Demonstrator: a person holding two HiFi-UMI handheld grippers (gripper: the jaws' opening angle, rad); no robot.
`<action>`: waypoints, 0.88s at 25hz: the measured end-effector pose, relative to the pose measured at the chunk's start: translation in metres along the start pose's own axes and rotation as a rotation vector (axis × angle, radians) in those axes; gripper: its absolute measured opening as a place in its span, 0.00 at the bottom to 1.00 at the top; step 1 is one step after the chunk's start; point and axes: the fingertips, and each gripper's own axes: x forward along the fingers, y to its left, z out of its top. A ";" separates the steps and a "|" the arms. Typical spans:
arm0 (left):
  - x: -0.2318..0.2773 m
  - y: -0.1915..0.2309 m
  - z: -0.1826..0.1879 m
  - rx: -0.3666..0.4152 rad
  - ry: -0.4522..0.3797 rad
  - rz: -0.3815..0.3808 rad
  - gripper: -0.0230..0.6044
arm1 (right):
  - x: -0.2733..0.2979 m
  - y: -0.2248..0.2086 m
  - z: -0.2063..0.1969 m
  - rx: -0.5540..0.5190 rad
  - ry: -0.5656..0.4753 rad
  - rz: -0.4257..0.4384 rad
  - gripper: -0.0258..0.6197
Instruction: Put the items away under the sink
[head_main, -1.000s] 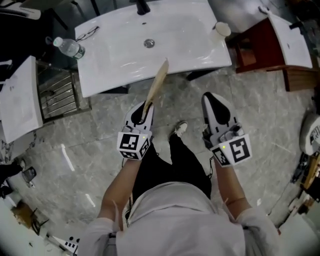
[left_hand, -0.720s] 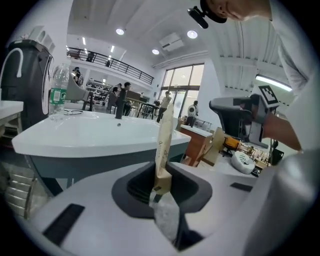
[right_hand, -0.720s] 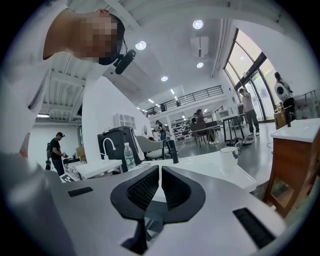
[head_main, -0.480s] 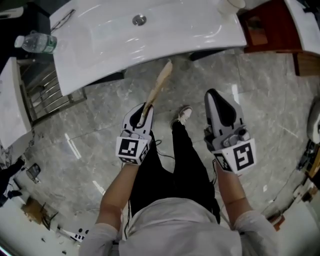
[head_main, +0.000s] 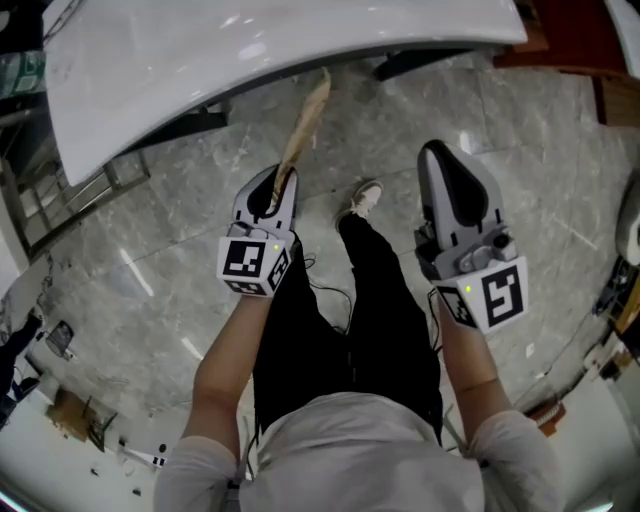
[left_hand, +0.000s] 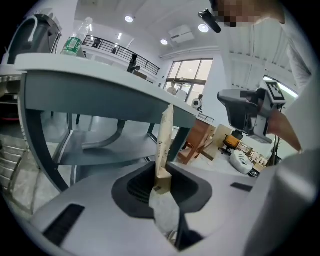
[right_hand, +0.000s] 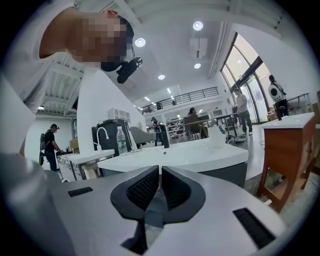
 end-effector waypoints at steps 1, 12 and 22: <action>0.006 0.001 -0.006 0.008 0.003 -0.009 0.13 | 0.002 -0.001 -0.005 -0.005 -0.001 0.004 0.10; 0.050 0.044 -0.049 -0.009 0.013 0.013 0.13 | 0.016 -0.008 -0.048 -0.060 -0.005 0.012 0.10; 0.061 0.104 -0.080 -0.036 0.033 0.081 0.13 | 0.051 0.010 -0.091 -0.093 0.002 0.055 0.10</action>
